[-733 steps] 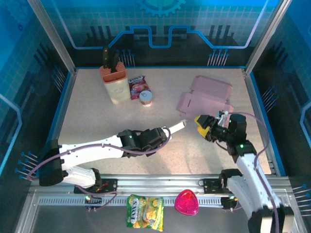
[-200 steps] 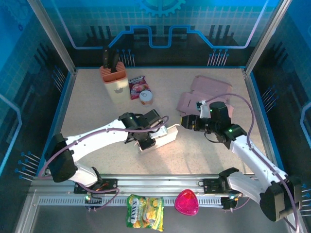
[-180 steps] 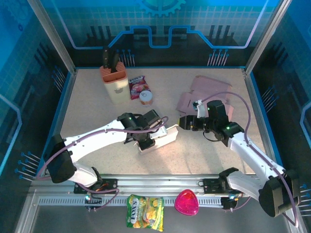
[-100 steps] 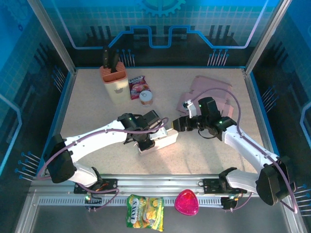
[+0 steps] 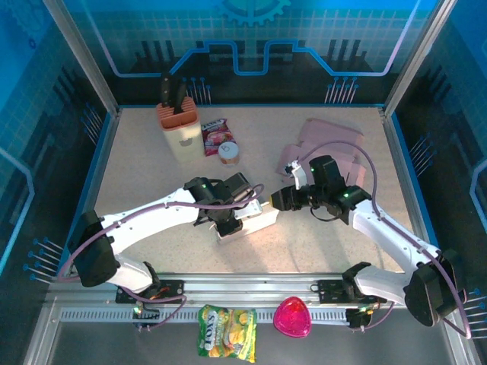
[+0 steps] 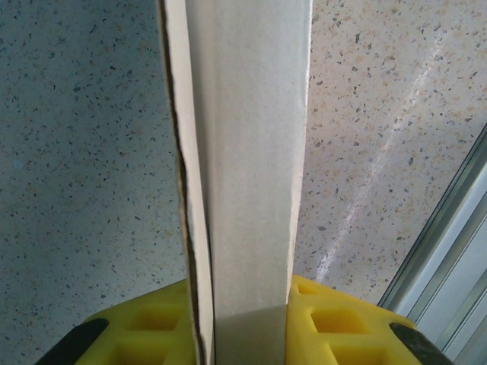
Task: Fold the paper box
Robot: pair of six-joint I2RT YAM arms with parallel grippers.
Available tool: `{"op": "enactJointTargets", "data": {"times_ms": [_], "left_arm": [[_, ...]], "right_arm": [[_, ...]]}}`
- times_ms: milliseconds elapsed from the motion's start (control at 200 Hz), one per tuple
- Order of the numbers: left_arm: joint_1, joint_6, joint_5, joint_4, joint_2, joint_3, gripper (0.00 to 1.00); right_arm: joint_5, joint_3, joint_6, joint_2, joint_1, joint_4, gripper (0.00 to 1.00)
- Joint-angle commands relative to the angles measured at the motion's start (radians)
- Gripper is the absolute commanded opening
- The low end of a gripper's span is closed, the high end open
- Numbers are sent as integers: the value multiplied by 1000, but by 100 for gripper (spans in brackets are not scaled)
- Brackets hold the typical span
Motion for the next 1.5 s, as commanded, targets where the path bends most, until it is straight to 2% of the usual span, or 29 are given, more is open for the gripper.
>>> {"op": "enactJointTargets", "data": {"times_ms": [0, 410, 1076, 1321, 1496], "left_arm": [[2, 16, 22, -21, -1, -3, 25], [3, 16, 21, -22, 6, 0, 25], [3, 13, 29, -25, 14, 8, 25], [3, 11, 31, -27, 13, 13, 25], [3, 7, 31, -25, 13, 13, 25]], "right_arm": [[12, -21, -10, -20, 13, -26, 45], [76, -16, -32, -38, 19, -74, 34], [173, 5, -41, -26, 47, -93, 23], [219, 6, -40, -23, 59, -102, 16], [297, 17, -36, -26, 81, -121, 9]]}}
